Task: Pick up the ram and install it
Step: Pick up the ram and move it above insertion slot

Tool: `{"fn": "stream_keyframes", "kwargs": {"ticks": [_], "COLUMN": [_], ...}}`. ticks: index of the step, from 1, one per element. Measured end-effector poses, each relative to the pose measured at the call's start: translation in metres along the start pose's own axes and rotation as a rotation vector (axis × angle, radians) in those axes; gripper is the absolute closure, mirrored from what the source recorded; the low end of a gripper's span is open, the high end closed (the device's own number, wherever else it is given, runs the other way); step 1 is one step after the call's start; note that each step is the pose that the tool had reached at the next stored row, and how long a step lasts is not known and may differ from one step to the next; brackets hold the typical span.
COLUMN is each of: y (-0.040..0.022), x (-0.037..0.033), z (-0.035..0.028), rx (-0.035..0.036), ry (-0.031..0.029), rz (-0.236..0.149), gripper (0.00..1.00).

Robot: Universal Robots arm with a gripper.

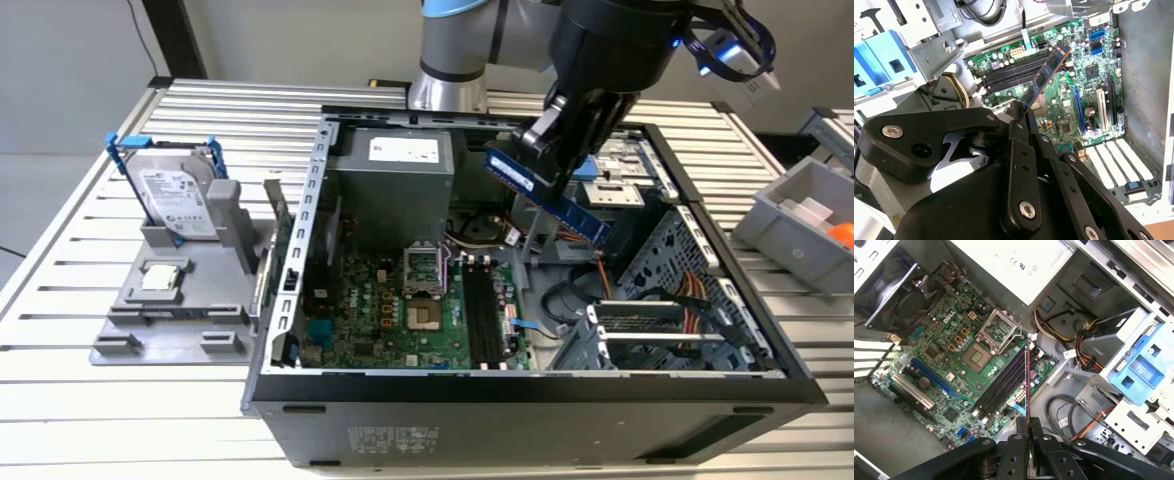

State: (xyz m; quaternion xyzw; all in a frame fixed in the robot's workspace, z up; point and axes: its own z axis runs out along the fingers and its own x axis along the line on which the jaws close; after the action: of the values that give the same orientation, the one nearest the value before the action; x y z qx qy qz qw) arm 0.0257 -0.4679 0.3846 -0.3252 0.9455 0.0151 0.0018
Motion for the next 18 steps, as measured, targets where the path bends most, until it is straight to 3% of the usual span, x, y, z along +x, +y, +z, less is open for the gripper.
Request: {"fn": "stream_keyframes", "kwargs": {"ticks": [18], "y": [0.0004], "x": [0.0006], "z": [0.0001], "rx": [0.001], "ry": [-0.0024], "rz": [0.081], "gripper": [1.0]}}
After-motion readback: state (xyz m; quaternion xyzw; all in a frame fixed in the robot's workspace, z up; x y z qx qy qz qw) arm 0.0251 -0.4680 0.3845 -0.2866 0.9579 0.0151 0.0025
